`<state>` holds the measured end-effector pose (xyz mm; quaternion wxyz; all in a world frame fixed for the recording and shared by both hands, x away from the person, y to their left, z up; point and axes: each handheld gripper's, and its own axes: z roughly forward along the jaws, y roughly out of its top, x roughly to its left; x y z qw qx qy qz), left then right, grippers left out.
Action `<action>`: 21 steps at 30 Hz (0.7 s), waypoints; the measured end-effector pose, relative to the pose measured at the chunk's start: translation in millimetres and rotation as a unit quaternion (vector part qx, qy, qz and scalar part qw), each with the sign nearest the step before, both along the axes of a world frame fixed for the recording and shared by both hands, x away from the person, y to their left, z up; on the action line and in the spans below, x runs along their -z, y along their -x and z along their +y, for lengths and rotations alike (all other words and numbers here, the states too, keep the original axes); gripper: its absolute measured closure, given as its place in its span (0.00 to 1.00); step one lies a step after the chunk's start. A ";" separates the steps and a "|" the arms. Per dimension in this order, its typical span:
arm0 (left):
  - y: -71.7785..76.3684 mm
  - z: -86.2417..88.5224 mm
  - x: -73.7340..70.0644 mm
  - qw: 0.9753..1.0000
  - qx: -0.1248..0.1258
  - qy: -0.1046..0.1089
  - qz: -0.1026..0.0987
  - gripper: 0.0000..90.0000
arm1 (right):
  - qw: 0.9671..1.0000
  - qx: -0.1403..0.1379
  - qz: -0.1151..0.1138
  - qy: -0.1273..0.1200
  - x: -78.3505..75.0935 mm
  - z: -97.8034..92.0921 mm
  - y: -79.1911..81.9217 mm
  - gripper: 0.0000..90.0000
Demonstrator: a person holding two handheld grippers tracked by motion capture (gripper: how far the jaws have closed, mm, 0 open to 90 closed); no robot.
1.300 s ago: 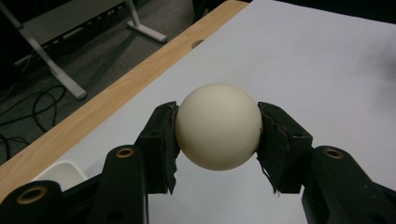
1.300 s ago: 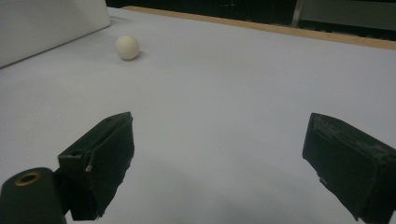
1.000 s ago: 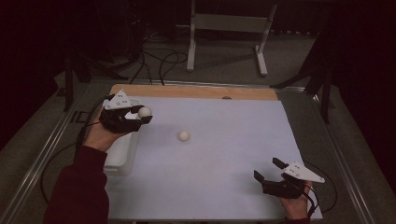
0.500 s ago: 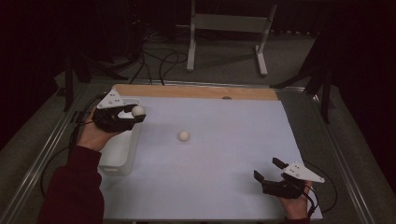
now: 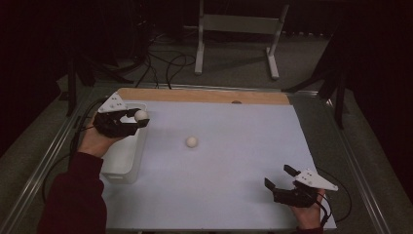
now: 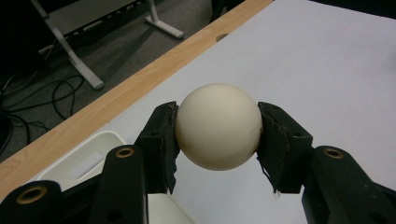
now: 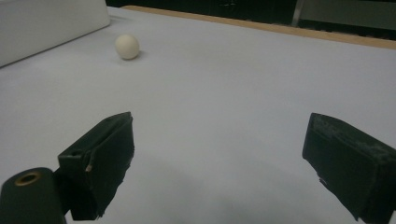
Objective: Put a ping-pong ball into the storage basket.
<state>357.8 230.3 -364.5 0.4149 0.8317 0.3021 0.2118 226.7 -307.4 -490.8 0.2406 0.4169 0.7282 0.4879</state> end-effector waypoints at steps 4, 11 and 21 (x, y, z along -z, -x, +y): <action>-0.9 1.4 0.9 1.000 -0.003 -0.001 0.001 0.57 | 1.000 0.000 0.000 0.000 0.0 0.0 0.0 0.10; -2.5 6.1 2.8 1.000 -0.013 -0.002 0.005 0.57 | 1.000 0.001 0.001 0.000 -0.2 -0.2 0.2 0.10; -4.1 13.6 5.6 1.000 -0.028 -0.004 0.008 0.57 | 1.000 0.001 0.001 0.000 -0.3 -0.4 0.2 0.10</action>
